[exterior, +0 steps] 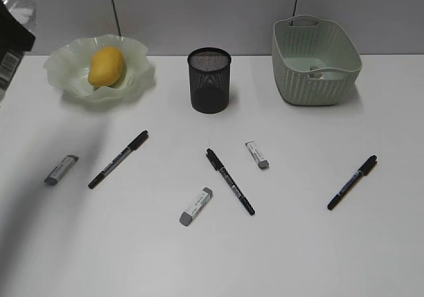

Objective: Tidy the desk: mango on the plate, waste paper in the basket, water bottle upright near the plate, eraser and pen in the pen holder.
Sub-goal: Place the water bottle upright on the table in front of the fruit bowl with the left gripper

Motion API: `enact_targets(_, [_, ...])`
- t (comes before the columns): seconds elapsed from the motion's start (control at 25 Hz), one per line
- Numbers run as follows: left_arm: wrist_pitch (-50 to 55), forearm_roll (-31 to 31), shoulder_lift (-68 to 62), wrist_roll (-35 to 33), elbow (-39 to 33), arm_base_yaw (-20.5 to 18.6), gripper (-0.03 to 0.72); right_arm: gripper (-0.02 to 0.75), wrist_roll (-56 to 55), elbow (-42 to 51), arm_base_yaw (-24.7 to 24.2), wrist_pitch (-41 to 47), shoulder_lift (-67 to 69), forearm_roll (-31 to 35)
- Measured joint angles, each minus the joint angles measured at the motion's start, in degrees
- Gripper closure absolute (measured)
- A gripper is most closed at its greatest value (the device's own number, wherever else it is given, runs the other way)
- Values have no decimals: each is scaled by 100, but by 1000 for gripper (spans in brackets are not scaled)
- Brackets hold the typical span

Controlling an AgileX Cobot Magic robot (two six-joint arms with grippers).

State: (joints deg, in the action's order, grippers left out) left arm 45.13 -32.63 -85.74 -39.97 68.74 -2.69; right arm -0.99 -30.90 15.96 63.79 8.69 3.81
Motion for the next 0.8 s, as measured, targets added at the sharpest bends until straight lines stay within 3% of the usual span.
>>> enact_targets(0.32, [-3402, -1783, 928, -227, -2015, 102, 176, 154, 0, 0, 0, 0, 0, 0])
enact_targets(0.64, [-6777, -1799, 277, -116, -2715, 1426, 176, 154, 0, 0, 0, -5, 0, 0])
enact_targets(0.8, [-7829, -1190, -449, 896, -2739, 1715, 176, 154, 0, 0, 0, -22, 0, 0])
